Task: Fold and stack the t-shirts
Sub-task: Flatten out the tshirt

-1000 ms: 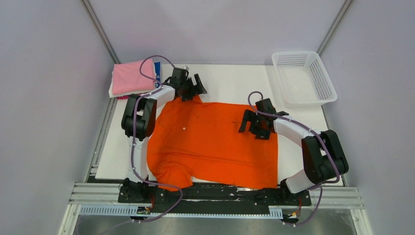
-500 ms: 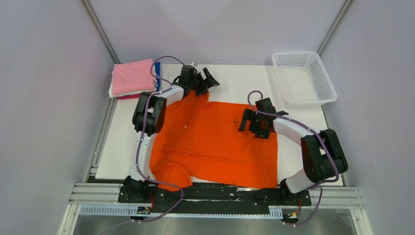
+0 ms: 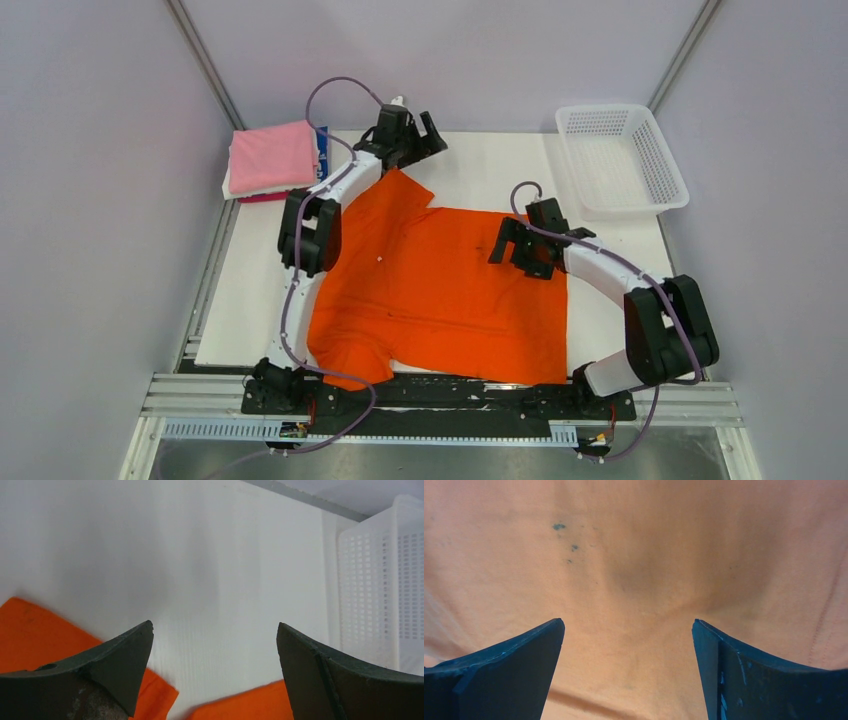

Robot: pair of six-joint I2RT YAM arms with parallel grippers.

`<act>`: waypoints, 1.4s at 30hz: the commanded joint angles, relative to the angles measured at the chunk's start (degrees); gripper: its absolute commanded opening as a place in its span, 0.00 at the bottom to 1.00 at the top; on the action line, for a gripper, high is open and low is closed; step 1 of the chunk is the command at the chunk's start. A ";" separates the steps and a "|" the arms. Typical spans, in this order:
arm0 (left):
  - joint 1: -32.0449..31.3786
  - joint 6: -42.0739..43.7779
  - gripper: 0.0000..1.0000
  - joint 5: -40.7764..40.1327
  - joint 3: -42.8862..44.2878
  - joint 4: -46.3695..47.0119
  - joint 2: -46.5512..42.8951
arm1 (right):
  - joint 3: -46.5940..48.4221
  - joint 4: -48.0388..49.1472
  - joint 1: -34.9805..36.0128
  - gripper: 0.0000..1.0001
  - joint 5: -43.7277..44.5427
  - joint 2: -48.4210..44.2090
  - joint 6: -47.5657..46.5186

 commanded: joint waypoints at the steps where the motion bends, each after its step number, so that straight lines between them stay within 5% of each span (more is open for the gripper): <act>1: -0.13 9.51 1.00 -6.31 -7.87 -6.41 -14.06 | 0.94 0.96 -0.43 1.00 3.69 -4.89 0.85; 10: -0.82 16.84 1.00 -8.18 -39.41 -10.85 -33.86 | 2.52 -0.92 -3.95 1.00 9.10 -3.61 1.86; 16: -0.36 15.73 1.00 -12.24 -41.70 -13.99 -29.63 | 6.20 0.09 -6.20 1.00 9.44 3.29 -0.15; 30: 9.44 10.50 1.00 -11.23 -27.04 -19.66 -12.18 | 24.71 -0.88 -7.69 1.00 9.38 26.11 -3.27; 42: 14.39 9.19 1.00 -9.12 3.97 -26.96 6.03 | 51.78 -5.99 -11.25 1.00 10.65 44.31 -7.55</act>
